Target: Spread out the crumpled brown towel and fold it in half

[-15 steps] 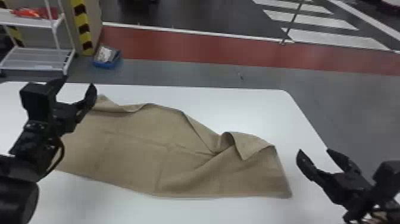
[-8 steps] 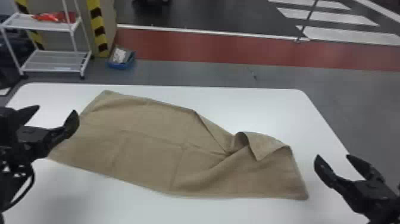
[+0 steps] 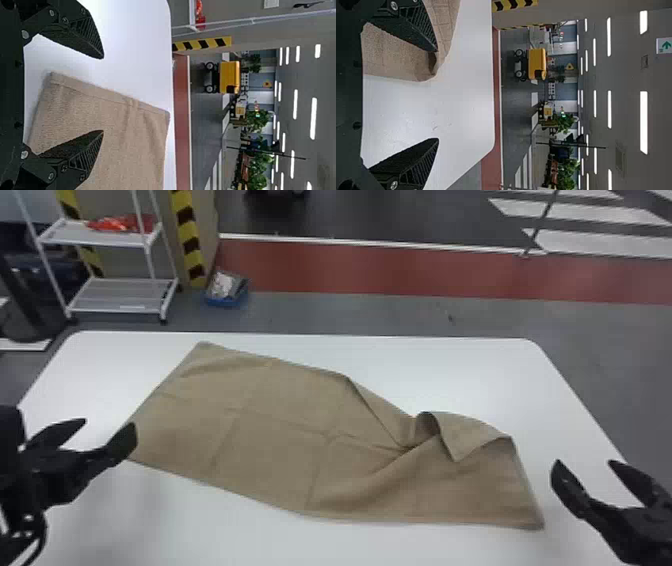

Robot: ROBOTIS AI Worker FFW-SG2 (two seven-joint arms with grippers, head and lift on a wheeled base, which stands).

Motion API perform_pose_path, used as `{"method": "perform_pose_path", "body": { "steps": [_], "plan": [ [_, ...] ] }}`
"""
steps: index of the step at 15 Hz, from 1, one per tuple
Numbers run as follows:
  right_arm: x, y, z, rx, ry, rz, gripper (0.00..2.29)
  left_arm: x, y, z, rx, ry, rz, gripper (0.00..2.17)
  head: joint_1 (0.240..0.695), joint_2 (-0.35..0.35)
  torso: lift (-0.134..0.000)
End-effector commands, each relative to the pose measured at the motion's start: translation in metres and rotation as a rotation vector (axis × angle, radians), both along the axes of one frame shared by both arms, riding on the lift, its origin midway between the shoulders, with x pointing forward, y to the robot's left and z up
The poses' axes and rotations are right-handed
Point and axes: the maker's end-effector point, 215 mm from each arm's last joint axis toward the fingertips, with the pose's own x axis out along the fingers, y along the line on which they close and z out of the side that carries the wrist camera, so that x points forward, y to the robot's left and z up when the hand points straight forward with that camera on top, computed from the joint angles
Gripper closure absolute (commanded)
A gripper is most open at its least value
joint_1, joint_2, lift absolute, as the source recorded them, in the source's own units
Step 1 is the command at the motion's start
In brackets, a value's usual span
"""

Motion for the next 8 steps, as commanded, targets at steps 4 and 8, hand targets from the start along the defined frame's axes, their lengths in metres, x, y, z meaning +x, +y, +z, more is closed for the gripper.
{"method": "perform_pose_path", "body": {
  "steps": [4, 8],
  "plan": [
    [-0.0057, -0.0042, -0.0021, 0.009, -0.003, -0.002, 0.08, -0.0156, 0.0111, -0.0130, 0.050, 0.044, 0.006, 0.34, 0.695, -0.118, -0.123],
    [-0.0064, -0.0020, -0.0035, 0.010, -0.004, 0.002, 0.08, -0.0156, 0.0071, -0.0162, 0.082, 0.049, -0.029, 0.35, 0.695, -0.113, -0.123]
  ]
}}
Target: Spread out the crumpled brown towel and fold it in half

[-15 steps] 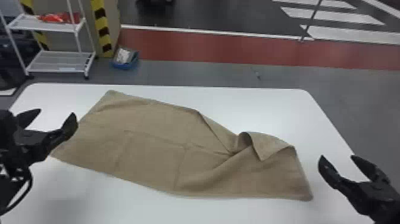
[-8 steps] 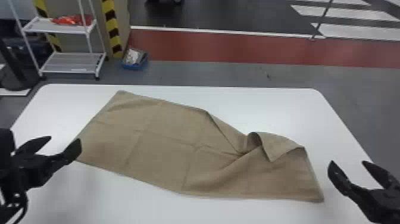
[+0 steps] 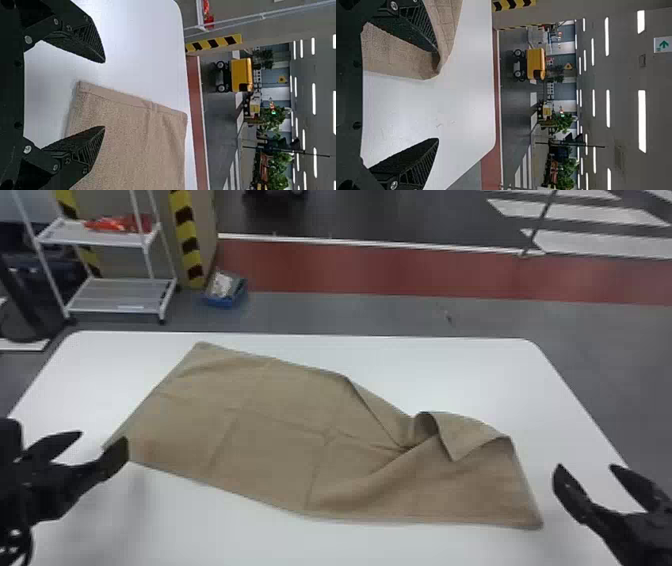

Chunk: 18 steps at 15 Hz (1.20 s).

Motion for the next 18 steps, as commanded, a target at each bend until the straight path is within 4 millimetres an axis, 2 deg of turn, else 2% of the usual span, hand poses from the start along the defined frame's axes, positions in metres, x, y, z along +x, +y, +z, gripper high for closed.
{"method": "perform_pose_path", "body": {
  "steps": [1, 3, 4, 5, 8, 15, 18],
  "plan": [
    [-0.001, 0.000, -0.001, 0.002, 0.002, 0.000, 0.08, 0.002, -0.002, -0.004, 0.012, 0.009, -0.020, 0.35, 0.695, -0.114, -0.123],
    [-0.002, 0.000, -0.002, 0.001, 0.004, 0.000, 0.08, 0.006, -0.003, -0.008, 0.022, 0.021, -0.032, 0.36, 0.695, -0.116, -0.123],
    [-0.002, 0.000, -0.002, 0.001, 0.005, 0.000, 0.08, 0.008, -0.005, -0.010, 0.024, 0.032, -0.036, 0.48, 0.695, -0.118, -0.123],
    [-0.002, 0.000, -0.002, 0.001, 0.005, 0.000, 0.08, 0.007, -0.004, -0.020, 0.017, 0.066, -0.032, 0.51, 0.695, -0.118, -0.123],
    [-0.003, -0.001, -0.002, -0.001, 0.005, -0.002, 0.08, 0.005, -0.002, -0.032, 0.007, 0.128, -0.032, 0.51, 0.695, -0.120, -0.123],
    [-0.003, 0.000, -0.002, 0.004, 0.005, 0.002, 0.08, 0.012, 0.007, -0.032, -0.001, 0.129, -0.019, 0.52, 0.695, -0.105, -0.123],
    [-0.003, -0.001, -0.002, 0.004, 0.004, 0.000, 0.08, 0.012, 0.006, -0.031, -0.003, 0.128, -0.022, 0.91, 0.695, -0.104, -0.123]
  ]
}}
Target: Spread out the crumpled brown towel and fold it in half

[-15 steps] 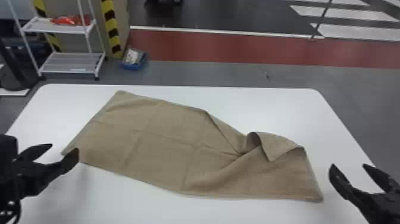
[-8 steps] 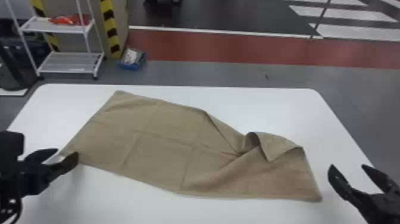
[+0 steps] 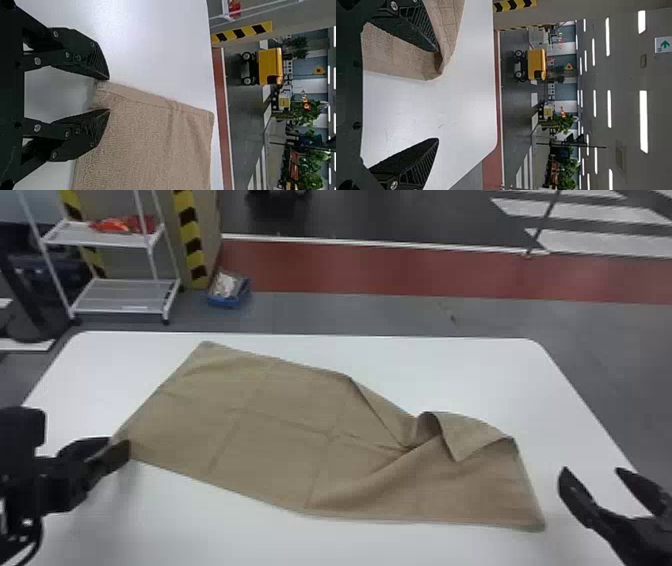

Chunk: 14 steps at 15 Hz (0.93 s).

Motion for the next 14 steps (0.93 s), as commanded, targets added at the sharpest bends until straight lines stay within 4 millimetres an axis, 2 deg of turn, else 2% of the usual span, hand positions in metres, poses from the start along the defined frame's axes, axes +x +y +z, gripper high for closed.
{"method": "perform_pose_path", "body": {
  "steps": [1, 2, 3, 5, 7, 11, 14],
  "plan": [
    [0.000, 0.000, 0.000, 0.000, 0.000, -0.001, 0.08, 0.000, -0.002, 0.002, -0.004, -0.004, -0.004, 1.10, 0.695, -0.104, -0.123],
    [0.000, 0.000, 0.000, -0.001, 0.000, -0.001, 0.08, -0.001, -0.004, 0.005, -0.010, -0.011, -0.005, 1.28, 0.695, -0.105, -0.123],
    [0.000, 0.000, 0.000, -0.003, 0.000, 0.001, 0.08, -0.002, -0.004, 0.011, -0.016, -0.024, -0.004, 1.36, 0.695, -0.107, -0.123],
    [-0.002, 0.003, 0.003, -0.028, -0.012, 0.013, 0.08, -0.006, -0.008, 0.021, -0.019, -0.040, -0.013, 1.36, 0.695, -0.110, -0.123],
    [-0.006, 0.020, 0.001, -0.010, -0.002, 0.099, 0.09, -0.008, -0.014, 0.027, -0.035, -0.050, -0.023, 1.36, 0.695, -0.111, -0.123],
    [-0.026, 0.031, -0.022, 0.022, 0.088, 0.137, 0.29, -0.008, -0.015, 0.030, -0.036, -0.056, -0.025, 1.36, 0.695, -0.093, -0.123],
    [-0.044, 0.033, -0.051, 0.016, 0.156, 0.151, 0.41, -0.009, -0.016, 0.028, -0.033, -0.053, -0.025, 1.36, 0.695, -0.089, -0.123]
  ]
}}
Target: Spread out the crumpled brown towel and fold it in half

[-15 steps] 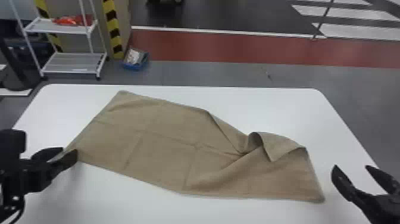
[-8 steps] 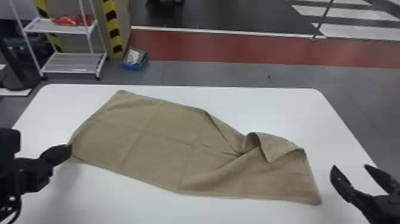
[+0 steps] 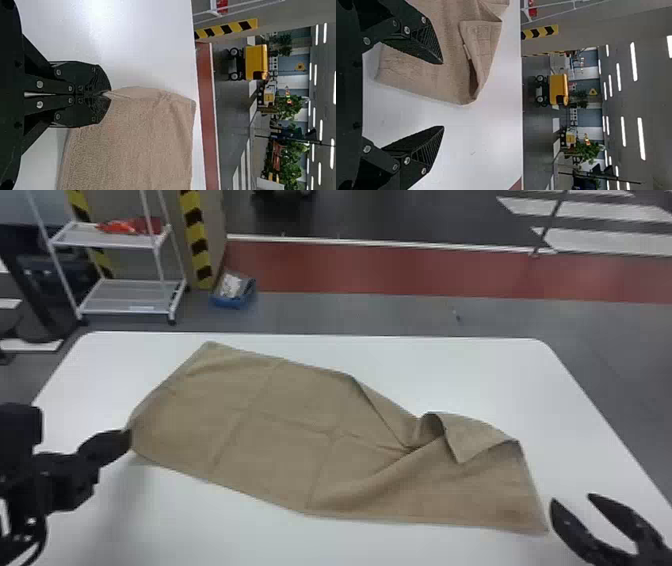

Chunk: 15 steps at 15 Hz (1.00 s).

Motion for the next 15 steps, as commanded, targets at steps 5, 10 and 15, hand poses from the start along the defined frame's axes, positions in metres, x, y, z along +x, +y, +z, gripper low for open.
{"method": "perform_pose_path", "body": {
  "steps": [5, 10, 15],
  "plan": [
    [-0.016, 0.002, -0.040, -0.009, 0.086, 0.008, 0.41, 0.000, -0.004, -0.003, 0.002, 0.005, -0.006, 1.36, 0.695, -0.091, -0.123],
    [-0.014, 0.012, -0.049, 0.006, 0.107, 0.031, 0.65, -0.001, -0.003, -0.002, 0.003, 0.004, -0.005, 1.36, 0.695, -0.087, -0.123],
    [-0.016, 0.019, -0.052, 0.040, 0.132, 0.062, 1.17, -0.002, -0.005, -0.002, 0.003, 0.004, -0.009, 1.36, 0.695, -0.071, -0.123]
  ]
}}
